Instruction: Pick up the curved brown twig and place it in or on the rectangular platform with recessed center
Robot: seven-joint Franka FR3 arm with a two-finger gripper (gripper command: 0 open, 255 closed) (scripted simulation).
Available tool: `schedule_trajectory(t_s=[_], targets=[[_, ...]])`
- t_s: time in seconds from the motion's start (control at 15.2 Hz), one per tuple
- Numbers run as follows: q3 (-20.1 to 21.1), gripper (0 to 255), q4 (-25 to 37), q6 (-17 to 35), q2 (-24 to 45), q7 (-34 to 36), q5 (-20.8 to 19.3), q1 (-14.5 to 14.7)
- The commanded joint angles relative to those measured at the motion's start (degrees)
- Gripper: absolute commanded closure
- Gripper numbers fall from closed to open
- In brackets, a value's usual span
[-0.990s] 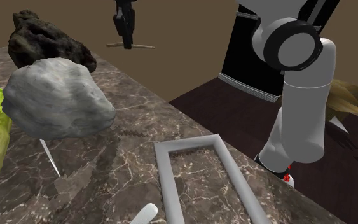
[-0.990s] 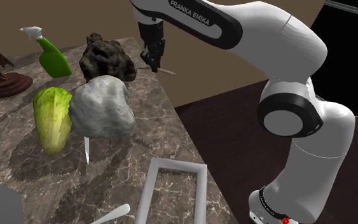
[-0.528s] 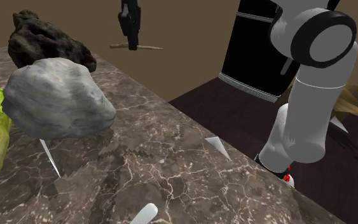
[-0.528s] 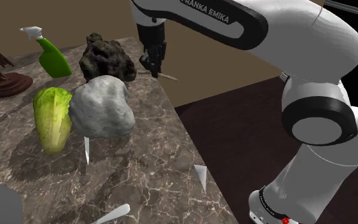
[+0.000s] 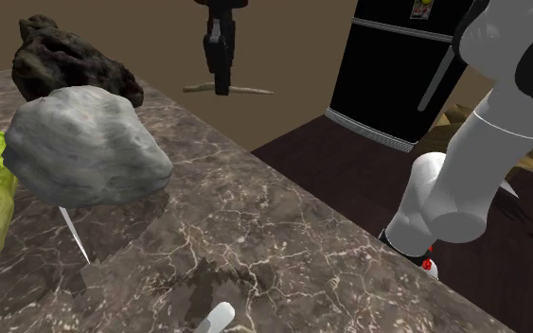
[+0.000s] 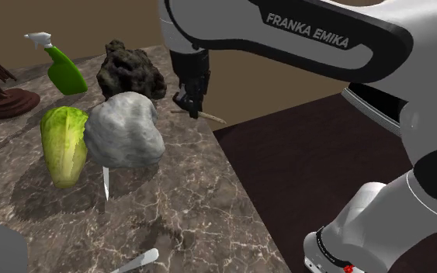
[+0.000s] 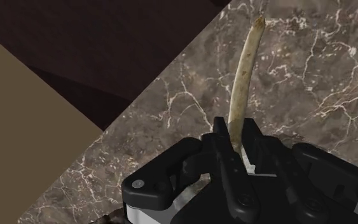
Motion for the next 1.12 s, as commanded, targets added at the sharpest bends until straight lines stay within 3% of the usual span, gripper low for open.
schedule_trajectory(t_s=[0.0,0.53,1.06], targets=[[1.0,255,-3.8,0.6,-3.4,2.1,1.0,0.9],[5.2,255,-12.7,0.7,-12.8,9.9,4.9,4.5],[10.9,255,-16.6,-0.4,-18.7,19.1,9.0,8.0]])
